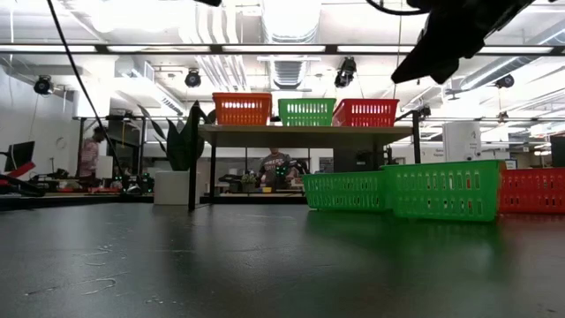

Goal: Stack baskets on shelf by color
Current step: Stack the bottom green bin on top of the green bin on the shelf

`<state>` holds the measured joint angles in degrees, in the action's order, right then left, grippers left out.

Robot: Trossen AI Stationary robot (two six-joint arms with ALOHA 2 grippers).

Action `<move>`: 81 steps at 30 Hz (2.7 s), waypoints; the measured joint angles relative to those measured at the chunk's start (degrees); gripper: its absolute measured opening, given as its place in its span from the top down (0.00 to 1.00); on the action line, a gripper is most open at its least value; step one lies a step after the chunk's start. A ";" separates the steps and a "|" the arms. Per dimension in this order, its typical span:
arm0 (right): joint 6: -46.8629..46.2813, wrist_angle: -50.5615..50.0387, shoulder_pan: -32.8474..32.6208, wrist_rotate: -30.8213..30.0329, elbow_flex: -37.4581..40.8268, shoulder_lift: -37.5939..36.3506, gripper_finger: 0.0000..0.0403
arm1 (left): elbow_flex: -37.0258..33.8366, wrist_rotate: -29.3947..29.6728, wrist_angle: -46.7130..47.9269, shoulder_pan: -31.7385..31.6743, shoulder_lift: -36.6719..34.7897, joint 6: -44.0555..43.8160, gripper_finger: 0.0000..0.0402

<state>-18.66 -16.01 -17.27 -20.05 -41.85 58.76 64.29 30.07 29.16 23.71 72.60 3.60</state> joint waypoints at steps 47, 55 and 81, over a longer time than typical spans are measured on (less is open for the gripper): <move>-48.41 -46.17 -4.15 14.50 -33.52 31.48 0.61 | -19.69 1.73 -7.59 1.62 -23.39 7.78 1.00; -45.01 -45.86 -2.47 14.18 -33.52 37.82 0.60 | -19.54 1.72 -7.69 1.62 -22.97 9.02 1.00; -41.87 -43.82 -1.32 16.93 -33.50 42.12 0.97 | -19.55 1.72 -8.18 1.62 -22.91 9.19 1.00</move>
<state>-60.54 -59.83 -18.59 -3.12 -75.35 100.87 44.75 31.79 20.97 25.32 49.69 12.80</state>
